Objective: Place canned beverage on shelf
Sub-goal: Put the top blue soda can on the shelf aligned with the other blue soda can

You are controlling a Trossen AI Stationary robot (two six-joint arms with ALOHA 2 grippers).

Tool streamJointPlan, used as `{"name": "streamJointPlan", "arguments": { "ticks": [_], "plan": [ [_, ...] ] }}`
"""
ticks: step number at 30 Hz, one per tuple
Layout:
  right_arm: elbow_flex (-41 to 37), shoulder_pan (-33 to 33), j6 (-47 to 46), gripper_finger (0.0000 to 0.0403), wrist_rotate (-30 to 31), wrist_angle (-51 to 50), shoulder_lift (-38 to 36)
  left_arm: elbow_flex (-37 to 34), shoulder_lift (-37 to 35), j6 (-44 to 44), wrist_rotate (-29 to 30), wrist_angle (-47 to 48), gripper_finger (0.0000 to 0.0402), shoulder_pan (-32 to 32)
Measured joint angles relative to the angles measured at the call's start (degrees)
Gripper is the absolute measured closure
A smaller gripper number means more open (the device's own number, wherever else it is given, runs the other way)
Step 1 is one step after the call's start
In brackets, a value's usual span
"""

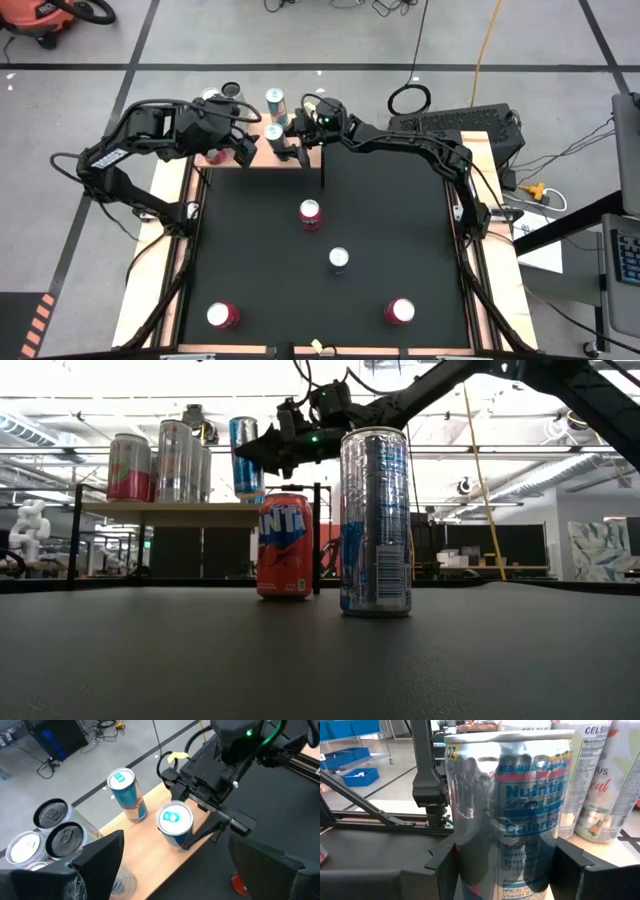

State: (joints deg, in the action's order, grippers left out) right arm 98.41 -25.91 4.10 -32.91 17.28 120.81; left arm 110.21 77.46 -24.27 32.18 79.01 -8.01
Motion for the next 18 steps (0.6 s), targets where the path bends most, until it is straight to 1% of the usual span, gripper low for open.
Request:
{"name": "streamJointPlan", "arguments": {
  "ticks": [5,16,18],
  "plan": [
    [0.00,-0.13,0.02,0.0194,0.02,-0.90,-0.02,0.00,0.45,1.26,0.71,-1.63,0.0041,-0.74],
    [-0.01,-0.26,1.22,0.0194,0.09,-3.36,0.00,-0.02,0.56,2.34,2.32,-2.05,0.0041,-1.42],
    [-0.02,-0.28,1.25,0.0194,0.07,-2.99,0.00,-0.84,0.47,2.56,2.39,-3.15,0.0041,-1.42]
  ]
}}
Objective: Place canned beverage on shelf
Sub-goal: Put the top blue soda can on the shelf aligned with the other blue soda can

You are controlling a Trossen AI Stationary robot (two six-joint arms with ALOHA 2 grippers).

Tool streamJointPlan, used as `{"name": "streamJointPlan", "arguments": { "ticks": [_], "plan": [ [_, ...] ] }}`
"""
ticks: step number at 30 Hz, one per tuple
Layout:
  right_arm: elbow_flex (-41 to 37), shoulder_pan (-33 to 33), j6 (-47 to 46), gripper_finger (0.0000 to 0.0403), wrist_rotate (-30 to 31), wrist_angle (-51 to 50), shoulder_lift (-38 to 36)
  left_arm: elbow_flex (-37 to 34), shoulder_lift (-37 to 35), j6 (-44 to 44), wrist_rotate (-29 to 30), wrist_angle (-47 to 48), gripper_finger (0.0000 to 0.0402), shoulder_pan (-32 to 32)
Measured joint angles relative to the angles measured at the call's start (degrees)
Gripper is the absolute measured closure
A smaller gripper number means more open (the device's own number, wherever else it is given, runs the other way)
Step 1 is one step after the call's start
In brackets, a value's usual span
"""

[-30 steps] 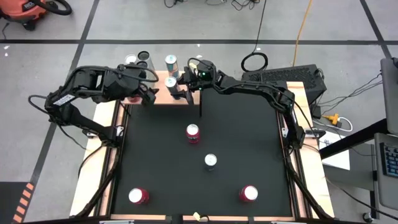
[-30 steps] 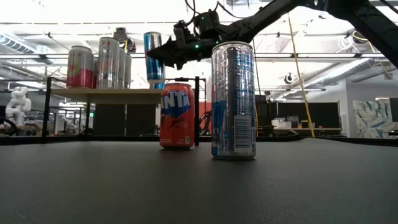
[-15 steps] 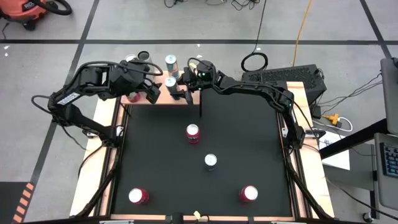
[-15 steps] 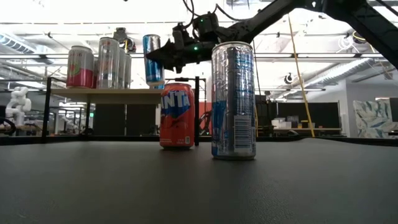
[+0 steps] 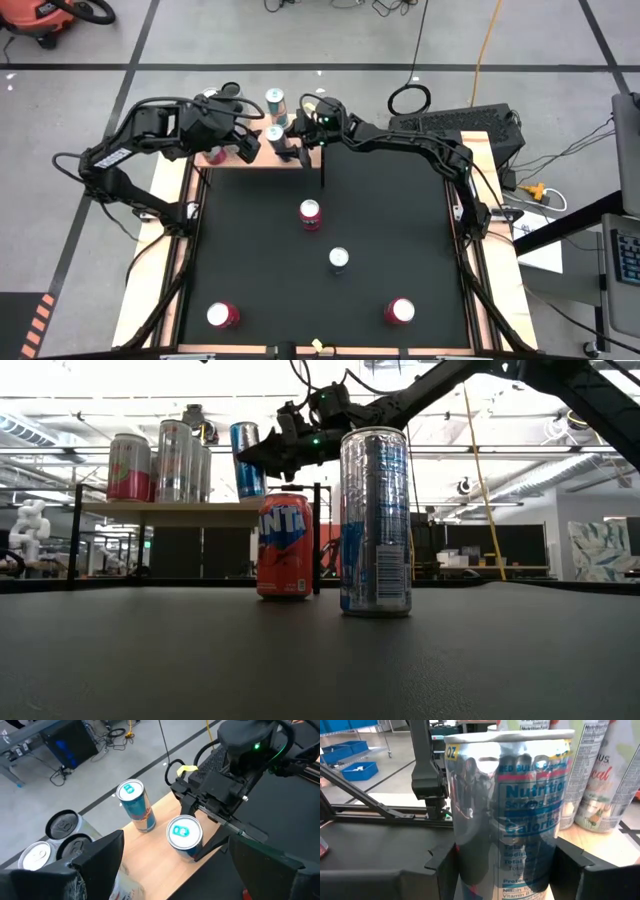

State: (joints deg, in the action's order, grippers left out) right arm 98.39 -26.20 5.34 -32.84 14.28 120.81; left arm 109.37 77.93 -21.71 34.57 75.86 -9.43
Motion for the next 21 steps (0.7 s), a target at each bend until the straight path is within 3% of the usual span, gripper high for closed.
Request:
{"name": "streamJointPlan", "arguments": {
  "ticks": [7,15,21],
  "plan": [
    [0.02,-0.07,0.31,0.0191,0.03,-1.05,0.00,-0.43,0.00,-0.25,-1.60,-2.50,0.0041,0.02],
    [0.02,-0.15,1.18,0.0140,1.60,-1.46,-0.01,-0.43,0.07,-0.45,-2.50,-2.50,0.0041,0.02],
    [0.02,-0.72,1.18,0.0132,1.53,-1.87,-0.42,-0.43,0.07,-0.95,-3.06,-2.41,0.0041,0.02]
  ]
}}
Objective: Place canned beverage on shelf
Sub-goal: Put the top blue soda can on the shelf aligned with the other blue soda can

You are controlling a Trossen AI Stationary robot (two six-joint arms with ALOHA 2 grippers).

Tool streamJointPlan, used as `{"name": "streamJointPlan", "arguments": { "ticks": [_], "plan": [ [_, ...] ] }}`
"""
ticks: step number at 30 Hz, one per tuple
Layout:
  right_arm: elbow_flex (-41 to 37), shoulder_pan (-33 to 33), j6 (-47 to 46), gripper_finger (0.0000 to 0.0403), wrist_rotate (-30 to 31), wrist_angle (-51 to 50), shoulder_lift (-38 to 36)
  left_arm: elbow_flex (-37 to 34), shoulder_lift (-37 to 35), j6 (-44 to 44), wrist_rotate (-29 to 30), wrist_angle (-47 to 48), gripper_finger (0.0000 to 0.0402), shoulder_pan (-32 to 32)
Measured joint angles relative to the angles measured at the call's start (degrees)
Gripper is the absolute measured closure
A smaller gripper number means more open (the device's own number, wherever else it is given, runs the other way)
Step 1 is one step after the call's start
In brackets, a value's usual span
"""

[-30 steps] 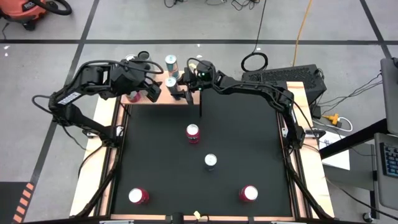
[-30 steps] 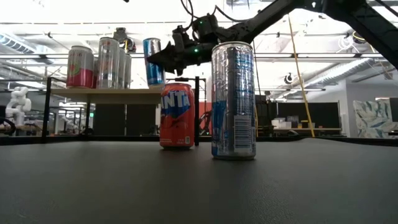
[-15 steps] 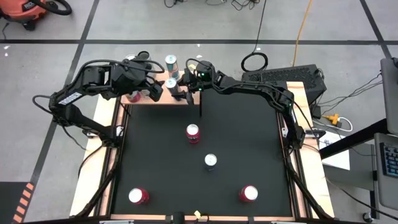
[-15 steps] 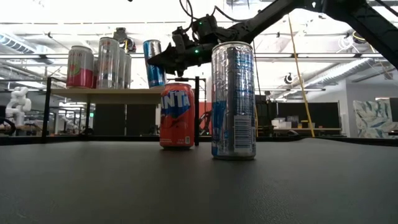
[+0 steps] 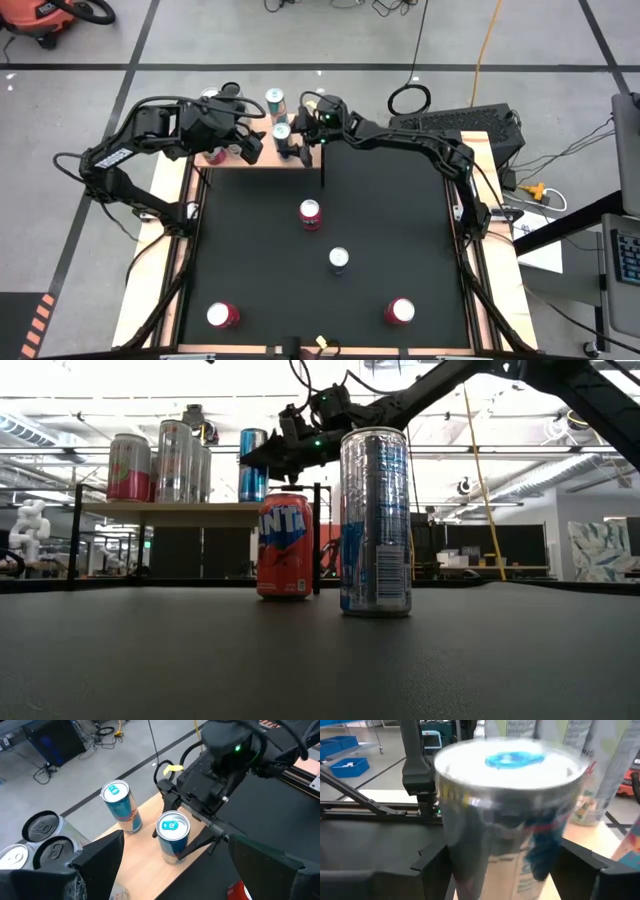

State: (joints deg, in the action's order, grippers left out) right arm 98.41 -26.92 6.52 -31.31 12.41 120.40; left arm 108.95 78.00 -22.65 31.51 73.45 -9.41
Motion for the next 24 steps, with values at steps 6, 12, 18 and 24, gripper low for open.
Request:
{"name": "streamJointPlan", "arguments": {
  "ticks": [6,12,18,24],
  "plan": [
    [2.71,-0.63,0.29,0.0131,-0.22,-2.74,-0.27,0.00,-0.15,-2.20,-0.04,3.58,0.0041,0.04],
    [8.26,-0.81,0.73,0.0131,-0.22,-8.84,-0.46,0.00,-1.63,-2.90,-0.17,4.67,0.0041,0.17],
    [17.29,-1.27,2.30,0.0131,1.24,-21.53,-0.60,0.00,-4.28,-5.64,-0.23,7.03,0.0041,0.20],
    [34.27,-1.42,6.33,0.0131,6.37,-41.11,-0.84,0.00,-6.91,-6.86,-2.15,8.57,0.0041,1.99]
  ]
}}
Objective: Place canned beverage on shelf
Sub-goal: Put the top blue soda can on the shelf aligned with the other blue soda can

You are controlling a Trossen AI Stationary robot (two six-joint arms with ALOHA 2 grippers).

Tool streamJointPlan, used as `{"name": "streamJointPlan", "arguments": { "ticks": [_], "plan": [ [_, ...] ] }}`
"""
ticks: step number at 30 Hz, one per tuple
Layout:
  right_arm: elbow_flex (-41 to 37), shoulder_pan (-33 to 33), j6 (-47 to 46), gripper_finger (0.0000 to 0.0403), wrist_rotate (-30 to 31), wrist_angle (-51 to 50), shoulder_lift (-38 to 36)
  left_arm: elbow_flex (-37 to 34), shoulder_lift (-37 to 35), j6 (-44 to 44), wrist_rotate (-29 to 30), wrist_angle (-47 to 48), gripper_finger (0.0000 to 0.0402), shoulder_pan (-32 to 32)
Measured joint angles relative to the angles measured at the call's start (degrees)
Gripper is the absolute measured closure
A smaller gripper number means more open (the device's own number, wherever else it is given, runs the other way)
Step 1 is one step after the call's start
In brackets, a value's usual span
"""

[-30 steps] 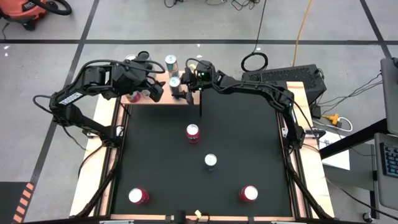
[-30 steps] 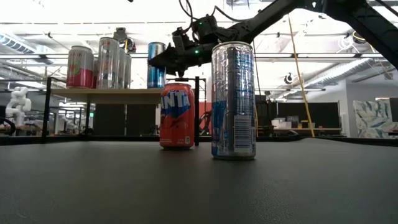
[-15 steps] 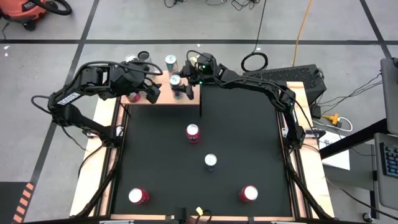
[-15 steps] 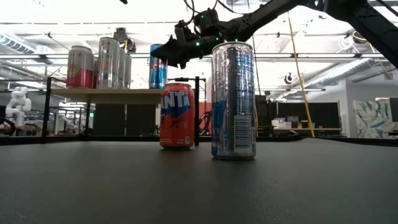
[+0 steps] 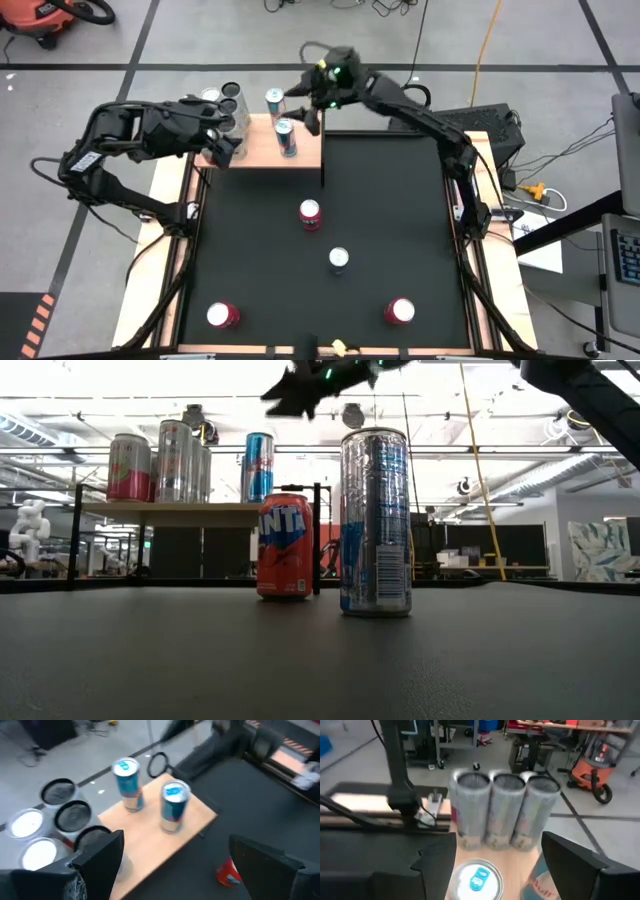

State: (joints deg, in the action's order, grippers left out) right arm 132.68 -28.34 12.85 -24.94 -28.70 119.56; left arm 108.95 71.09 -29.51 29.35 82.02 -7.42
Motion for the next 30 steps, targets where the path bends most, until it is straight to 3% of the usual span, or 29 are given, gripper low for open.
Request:
{"name": "streamJointPlan", "arguments": {
  "ticks": [2,7,14,16,24,27,30],
  "plan": [
    [2.39,0.01,-4.40,0.0131,-0.48,-5.53,-1.49,0.01,-0.26,0.00,-4.26,0.09,0.0041,0.05],
    [-3.46,1.59,-12.21,0.0144,-2.04,-17.44,-9.55,-0.64,-0.06,0.25,-13.52,1.99,0.0041,0.90],
    [-8.21,6.71,-13.30,0.0186,-1.94,-29.80,-12.71,-5.46,-1.42,2.18,-15.42,0.68,0.0041,2.32],
    [-11.75,8.86,-13.28,0.0203,-1.36,-28.50,-12.39,-7.37,-2.14,2.85,-17.13,-0.22,0.0041,2.32],
    [-24.14,11.80,-19.82,0.0305,7.17,-6.90,-12.13,-13.13,-5.60,-0.83,-20.16,-2.13,0.0041,2.53],
    [-25.53,11.19,-21.71,0.0345,11.41,-4.51,-11.37,-13.83,-6.53,-1.71,-19.96,-2.66,0.0041,3.13],
    [-26.30,10.26,-22.20,0.0384,11.61,-3.63,-10.05,-14.49,-7.19,-1.71,-19.80,-4.19,0.0041,3.83]
  ]
}}
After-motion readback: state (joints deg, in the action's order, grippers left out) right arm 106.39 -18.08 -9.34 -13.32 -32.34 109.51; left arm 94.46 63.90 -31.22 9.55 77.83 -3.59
